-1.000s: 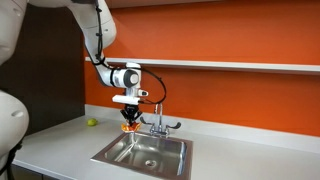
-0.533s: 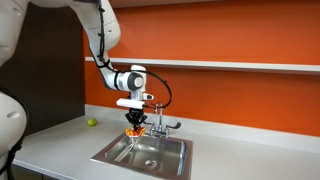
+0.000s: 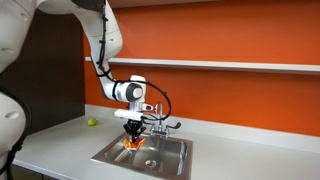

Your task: Put the orange packet in the sink.

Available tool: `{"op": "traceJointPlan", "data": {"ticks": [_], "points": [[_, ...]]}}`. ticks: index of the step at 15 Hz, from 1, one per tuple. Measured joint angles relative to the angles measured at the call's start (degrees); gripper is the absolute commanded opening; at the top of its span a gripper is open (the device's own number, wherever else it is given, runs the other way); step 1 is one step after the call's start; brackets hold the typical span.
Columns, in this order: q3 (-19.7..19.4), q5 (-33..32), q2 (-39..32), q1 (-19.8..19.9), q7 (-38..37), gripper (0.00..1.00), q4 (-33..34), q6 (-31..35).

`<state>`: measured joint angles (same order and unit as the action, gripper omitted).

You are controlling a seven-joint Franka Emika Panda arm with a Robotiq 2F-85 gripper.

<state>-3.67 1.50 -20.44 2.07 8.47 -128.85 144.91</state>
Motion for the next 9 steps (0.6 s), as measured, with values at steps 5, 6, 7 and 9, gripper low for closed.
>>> {"op": "traceJointPlan", "data": {"ticks": [5, 6, 7, 9], "points": [[0.0, 0.0, -4.7, 0.1, 0.0, 0.00, -0.4, 3.9], [0.1, 0.0, -5.6, 0.1, 0.0, 0.00, -0.4, 4.6], [0.2, 0.0, -6.5, 0.1, 0.0, 0.00, -0.4, 5.4], [0.3, 0.0, -8.0, 0.1, 0.0, 0.00, -0.4, 6.5]]}}
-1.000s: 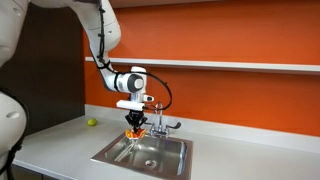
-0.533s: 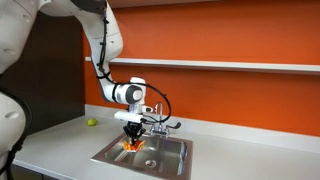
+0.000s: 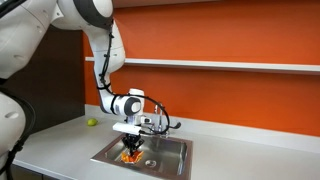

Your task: Put the orange packet in the sink.

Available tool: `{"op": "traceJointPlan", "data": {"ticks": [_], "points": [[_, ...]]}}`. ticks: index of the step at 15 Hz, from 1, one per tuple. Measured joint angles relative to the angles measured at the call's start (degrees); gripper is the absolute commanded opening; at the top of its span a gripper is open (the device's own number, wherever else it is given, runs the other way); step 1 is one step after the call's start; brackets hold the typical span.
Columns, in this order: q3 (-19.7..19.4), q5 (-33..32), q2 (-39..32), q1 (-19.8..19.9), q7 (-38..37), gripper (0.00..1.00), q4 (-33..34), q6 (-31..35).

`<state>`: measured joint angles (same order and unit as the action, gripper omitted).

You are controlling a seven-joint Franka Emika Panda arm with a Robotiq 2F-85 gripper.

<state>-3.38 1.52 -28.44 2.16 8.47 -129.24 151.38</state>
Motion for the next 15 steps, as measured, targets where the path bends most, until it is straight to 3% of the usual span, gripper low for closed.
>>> {"op": "traceJointPlan", "data": {"ticks": [15], "points": [[0.7, 0.0, -6.6, 0.0, 0.0, 0.00, 1.2, 3.0]]}}
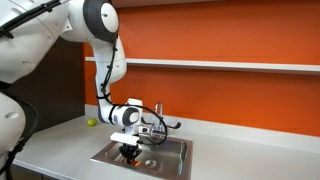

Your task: Put the orange packet in the sink.

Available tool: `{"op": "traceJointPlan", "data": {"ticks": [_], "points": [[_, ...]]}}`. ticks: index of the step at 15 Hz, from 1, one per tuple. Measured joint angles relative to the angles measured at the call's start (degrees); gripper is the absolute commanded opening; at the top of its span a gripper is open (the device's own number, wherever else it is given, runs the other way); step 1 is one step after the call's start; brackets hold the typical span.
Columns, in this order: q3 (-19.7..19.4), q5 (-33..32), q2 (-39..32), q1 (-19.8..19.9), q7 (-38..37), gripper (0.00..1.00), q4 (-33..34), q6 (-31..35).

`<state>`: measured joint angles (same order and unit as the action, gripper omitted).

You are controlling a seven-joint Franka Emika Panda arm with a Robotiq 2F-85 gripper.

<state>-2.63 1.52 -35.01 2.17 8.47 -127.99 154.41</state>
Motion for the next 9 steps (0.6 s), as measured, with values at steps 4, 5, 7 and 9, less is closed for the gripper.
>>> {"op": "traceJointPlan", "data": {"ticks": [4, 5, 7, 9], "points": [[0.0, 0.0, -0.9, 0.0, 0.0, 0.00, 0.4, 0.3], [0.0, 0.0, -1.1, 0.0, 0.0, 0.00, 0.5, 0.4], [0.0, 0.0, -1.6, 0.0, 0.0, 0.00, 0.7, 0.5], [0.0, 0.0, -1.9, 0.0, 0.0, 0.00, 0.9, 0.6]]}}
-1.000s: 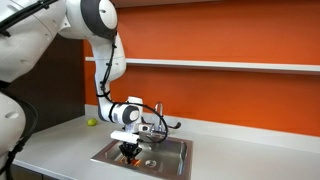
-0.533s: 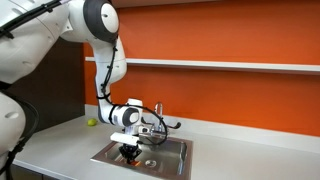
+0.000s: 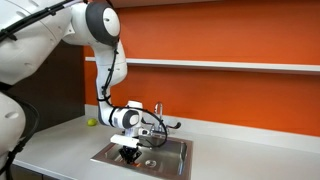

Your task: Put the orange packet in the sink.

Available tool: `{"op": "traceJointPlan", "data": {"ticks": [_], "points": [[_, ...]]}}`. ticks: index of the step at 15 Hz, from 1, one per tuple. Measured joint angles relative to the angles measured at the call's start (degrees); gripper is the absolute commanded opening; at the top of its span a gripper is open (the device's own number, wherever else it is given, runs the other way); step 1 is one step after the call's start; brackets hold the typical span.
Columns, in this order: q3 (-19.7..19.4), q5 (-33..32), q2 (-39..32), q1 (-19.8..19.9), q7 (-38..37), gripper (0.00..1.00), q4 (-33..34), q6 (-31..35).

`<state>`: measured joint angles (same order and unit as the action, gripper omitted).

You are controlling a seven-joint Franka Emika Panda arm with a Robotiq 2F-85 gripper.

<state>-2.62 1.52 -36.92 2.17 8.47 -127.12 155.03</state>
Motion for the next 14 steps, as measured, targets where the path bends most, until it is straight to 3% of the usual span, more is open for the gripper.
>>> {"op": "traceJointPlan", "data": {"ticks": [1, 2, 11, 12, 14], "points": [[0.0, 0.0, -0.1, 0.0, 0.0, 0.27, 0.1, 0.0], [0.0, 0.0, -0.3, 0.0, 0.0, 0.28, 0.1, 0.0], [0.0, 0.0, -0.5, 0.0, -0.2, 0.94, 1.0, 0.0], [0.0, 0.0, -0.2, 0.0, -0.2, 0.99, 1.2, 0.0], [0.0, 0.0, 1.0, 0.0, -0.4, 1.00, 1.4, 0.0]]}}
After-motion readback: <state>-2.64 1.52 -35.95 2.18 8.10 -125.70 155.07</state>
